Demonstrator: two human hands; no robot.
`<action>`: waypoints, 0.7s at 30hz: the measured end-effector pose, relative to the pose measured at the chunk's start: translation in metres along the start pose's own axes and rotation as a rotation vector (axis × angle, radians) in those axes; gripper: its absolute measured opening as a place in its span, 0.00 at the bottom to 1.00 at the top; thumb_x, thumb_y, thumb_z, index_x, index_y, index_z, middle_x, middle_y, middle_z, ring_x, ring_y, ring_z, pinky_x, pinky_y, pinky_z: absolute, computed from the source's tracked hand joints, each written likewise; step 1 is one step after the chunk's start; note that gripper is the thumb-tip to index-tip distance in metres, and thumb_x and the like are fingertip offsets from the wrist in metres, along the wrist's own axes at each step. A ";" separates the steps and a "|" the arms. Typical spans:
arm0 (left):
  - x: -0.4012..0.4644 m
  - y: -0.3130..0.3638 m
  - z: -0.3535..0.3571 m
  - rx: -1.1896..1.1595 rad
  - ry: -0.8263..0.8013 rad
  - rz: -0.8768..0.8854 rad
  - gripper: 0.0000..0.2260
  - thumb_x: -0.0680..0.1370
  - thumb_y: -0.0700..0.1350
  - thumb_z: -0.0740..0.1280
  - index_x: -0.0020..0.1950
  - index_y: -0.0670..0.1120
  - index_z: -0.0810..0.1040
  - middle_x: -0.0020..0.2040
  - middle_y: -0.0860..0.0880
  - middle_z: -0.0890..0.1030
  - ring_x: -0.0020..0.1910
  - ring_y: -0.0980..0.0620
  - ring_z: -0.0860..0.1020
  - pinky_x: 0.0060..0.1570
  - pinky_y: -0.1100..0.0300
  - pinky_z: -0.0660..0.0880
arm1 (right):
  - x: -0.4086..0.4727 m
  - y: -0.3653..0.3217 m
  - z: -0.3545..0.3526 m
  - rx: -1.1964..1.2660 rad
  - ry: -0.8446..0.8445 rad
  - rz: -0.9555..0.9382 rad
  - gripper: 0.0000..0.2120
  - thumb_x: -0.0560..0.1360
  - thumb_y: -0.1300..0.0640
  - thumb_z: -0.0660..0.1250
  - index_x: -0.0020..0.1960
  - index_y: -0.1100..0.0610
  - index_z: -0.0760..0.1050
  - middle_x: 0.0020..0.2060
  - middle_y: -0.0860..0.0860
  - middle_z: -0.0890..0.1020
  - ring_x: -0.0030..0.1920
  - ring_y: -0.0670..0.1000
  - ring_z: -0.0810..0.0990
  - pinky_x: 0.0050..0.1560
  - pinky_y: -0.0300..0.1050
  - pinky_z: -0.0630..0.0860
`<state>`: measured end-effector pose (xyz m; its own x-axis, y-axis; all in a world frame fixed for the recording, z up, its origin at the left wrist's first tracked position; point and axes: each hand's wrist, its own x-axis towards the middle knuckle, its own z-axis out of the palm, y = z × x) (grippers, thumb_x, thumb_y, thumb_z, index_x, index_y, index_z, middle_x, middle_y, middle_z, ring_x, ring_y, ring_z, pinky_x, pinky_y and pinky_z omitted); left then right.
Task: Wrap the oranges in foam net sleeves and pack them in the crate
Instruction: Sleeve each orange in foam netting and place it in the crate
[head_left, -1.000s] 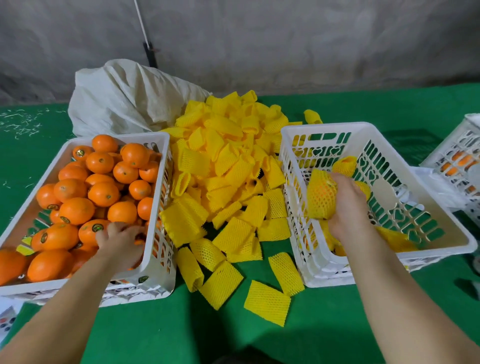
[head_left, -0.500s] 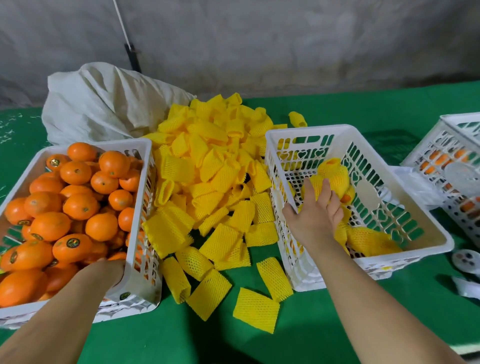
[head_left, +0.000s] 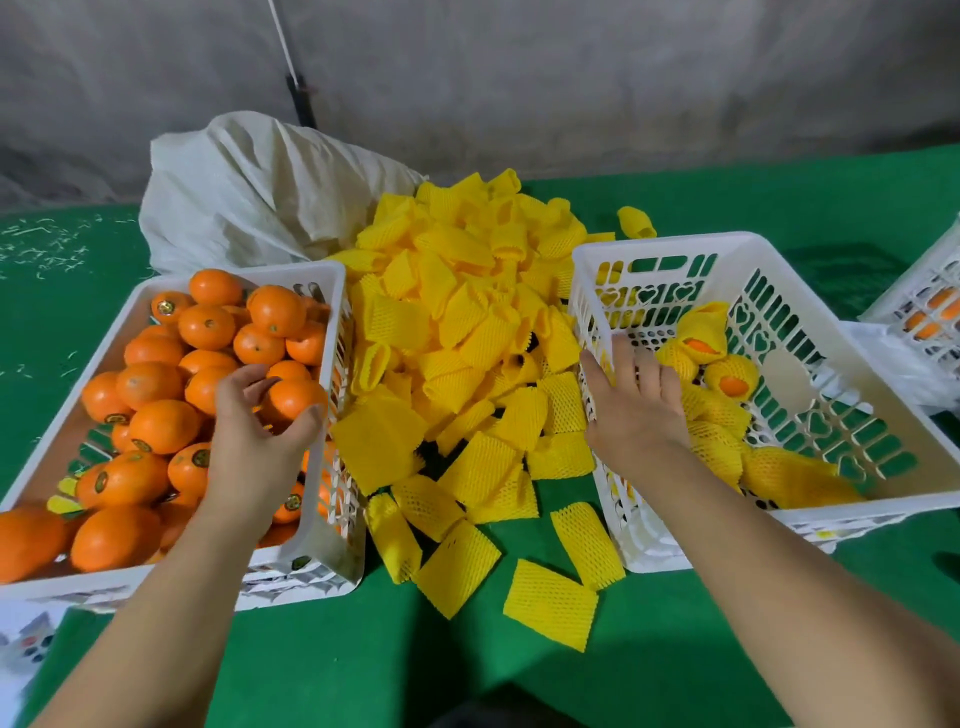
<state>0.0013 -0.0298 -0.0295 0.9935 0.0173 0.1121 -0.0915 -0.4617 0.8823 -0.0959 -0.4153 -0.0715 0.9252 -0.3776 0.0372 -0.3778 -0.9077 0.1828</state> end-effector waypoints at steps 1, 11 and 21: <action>-0.006 0.004 0.010 -0.012 -0.065 0.062 0.28 0.78 0.50 0.76 0.74 0.56 0.67 0.69 0.56 0.72 0.60 0.61 0.76 0.49 0.67 0.74 | 0.002 -0.006 0.000 -0.068 -0.047 -0.052 0.42 0.80 0.47 0.63 0.84 0.47 0.40 0.81 0.58 0.37 0.79 0.64 0.42 0.77 0.63 0.47; -0.024 -0.015 0.033 0.068 -0.352 0.282 0.26 0.78 0.55 0.74 0.75 0.56 0.72 0.71 0.56 0.72 0.67 0.56 0.74 0.60 0.59 0.75 | -0.041 -0.144 0.033 0.267 -0.724 -0.355 0.26 0.81 0.42 0.62 0.78 0.44 0.67 0.83 0.54 0.37 0.81 0.64 0.34 0.78 0.67 0.44; -0.020 -0.017 0.036 0.032 -0.342 0.373 0.25 0.79 0.50 0.76 0.75 0.53 0.73 0.70 0.57 0.75 0.66 0.61 0.74 0.58 0.71 0.71 | -0.031 -0.153 0.029 0.308 -0.612 -0.167 0.18 0.82 0.41 0.60 0.72 0.39 0.74 0.84 0.49 0.47 0.81 0.62 0.45 0.76 0.60 0.55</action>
<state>-0.0142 -0.0548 -0.0630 0.8592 -0.4426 0.2564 -0.4477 -0.4081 0.7956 -0.0681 -0.2697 -0.1293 0.8196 -0.1821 -0.5433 -0.3090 -0.9389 -0.1515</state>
